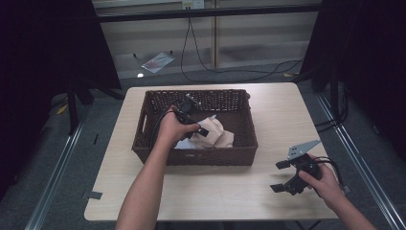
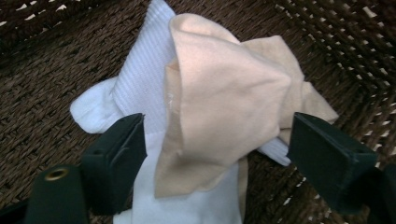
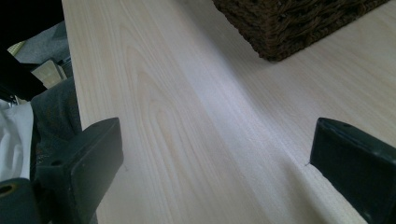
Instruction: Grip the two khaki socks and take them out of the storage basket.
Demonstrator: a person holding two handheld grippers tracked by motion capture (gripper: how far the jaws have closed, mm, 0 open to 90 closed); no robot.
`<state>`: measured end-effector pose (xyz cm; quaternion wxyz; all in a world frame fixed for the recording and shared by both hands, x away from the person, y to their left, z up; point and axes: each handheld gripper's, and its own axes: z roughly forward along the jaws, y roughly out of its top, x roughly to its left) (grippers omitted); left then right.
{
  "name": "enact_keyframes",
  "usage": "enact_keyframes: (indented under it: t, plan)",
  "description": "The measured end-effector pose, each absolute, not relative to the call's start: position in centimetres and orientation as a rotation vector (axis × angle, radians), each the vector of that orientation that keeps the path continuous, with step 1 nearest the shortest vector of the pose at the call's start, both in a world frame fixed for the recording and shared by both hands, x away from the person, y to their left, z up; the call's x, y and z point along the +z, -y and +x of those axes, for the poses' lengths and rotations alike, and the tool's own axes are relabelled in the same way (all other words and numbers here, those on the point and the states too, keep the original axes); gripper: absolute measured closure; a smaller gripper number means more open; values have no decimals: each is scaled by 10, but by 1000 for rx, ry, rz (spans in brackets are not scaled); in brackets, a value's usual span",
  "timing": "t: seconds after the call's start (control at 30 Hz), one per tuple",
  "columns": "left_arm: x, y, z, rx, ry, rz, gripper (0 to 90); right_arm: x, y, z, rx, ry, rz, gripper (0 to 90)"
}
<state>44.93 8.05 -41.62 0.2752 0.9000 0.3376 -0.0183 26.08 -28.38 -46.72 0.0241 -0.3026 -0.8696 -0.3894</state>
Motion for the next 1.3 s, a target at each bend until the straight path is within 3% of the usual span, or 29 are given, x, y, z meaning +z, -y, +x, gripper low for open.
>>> enact_keyframes:
  t: [0.23,0.33,0.43,0.5,0.57,0.93,1.3]
  plan:
    - [-425,-76,456,-48,-909,2421,300,-468,284,261,-1208,2689,-938,19]
    - [-427,-74,456,-46,-890,2423,430,-468,284,262,-1208,2689,-935,19]
    - [-425,-74,456,-61,-882,2456,624,-467,285,262,-1210,2687,-936,19]
    - [-421,-74,454,-62,-878,2454,806,-467,285,262,-1211,2692,-932,19]
    - [-417,-74,453,-93,-895,2434,890,-466,286,262,-1210,2687,-937,19]
    - [-384,-74,446,-195,-900,2454,897,-465,286,262,-1213,2686,-942,19]
    - [-348,-81,441,-184,-907,2445,897,-464,286,262,-1219,2686,-940,19]
